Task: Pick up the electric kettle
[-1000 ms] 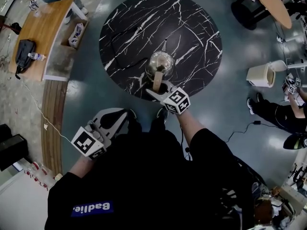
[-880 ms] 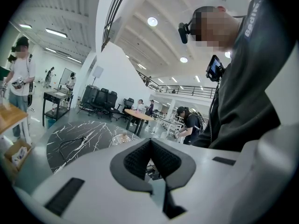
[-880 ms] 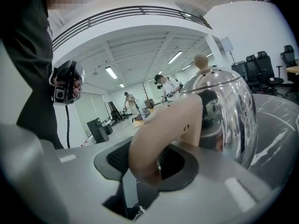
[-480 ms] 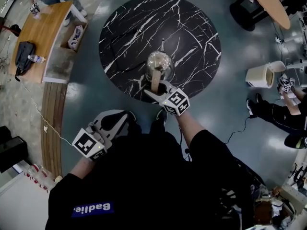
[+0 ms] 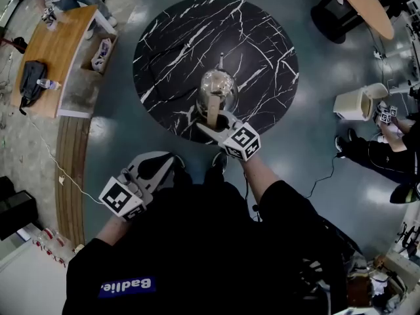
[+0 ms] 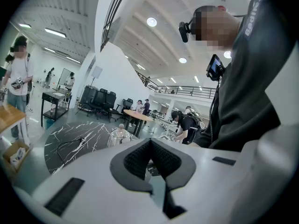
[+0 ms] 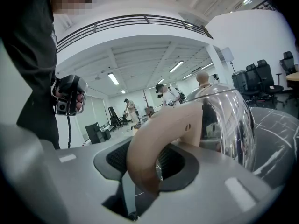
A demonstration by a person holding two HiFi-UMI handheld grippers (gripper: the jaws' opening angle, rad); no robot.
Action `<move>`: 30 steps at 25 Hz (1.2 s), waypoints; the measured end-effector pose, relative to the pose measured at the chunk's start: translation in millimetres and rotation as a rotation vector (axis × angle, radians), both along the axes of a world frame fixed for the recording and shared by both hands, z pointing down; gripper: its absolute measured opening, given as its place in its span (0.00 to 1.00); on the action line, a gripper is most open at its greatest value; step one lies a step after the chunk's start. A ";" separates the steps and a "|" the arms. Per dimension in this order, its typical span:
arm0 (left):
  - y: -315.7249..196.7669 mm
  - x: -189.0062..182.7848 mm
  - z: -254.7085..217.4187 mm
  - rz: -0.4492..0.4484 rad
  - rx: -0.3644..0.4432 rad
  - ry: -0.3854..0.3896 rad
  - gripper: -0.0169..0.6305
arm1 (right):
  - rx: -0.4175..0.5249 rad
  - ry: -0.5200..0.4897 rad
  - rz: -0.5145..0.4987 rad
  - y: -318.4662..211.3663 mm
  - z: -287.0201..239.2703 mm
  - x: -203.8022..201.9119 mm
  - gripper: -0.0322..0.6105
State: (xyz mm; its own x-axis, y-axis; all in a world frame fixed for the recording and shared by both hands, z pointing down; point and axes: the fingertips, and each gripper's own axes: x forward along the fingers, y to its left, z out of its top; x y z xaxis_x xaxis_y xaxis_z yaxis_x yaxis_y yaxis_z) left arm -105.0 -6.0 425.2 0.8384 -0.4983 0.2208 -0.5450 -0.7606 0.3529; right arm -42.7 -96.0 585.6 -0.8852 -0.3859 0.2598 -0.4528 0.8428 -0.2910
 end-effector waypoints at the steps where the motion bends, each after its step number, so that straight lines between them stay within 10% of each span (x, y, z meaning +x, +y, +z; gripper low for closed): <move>1: 0.6 0.5 0.1 0.005 -0.003 0.001 0.04 | 0.006 -0.007 0.002 -0.6 -4.8 -0.1 0.28; 30: -5.6 17.3 -50.6 0.026 0.111 0.091 0.04 | 0.152 -0.171 0.026 61.5 -186.5 12.7 0.27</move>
State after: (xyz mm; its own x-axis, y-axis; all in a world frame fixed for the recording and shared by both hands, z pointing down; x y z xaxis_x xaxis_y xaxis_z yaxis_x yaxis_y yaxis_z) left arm -87.7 -11.7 374.6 0.8655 -0.4931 0.0880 -0.4940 -0.8113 0.3125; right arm -30.0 -34.5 399.1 -0.9005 -0.4327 0.0437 -0.4302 0.8713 -0.2361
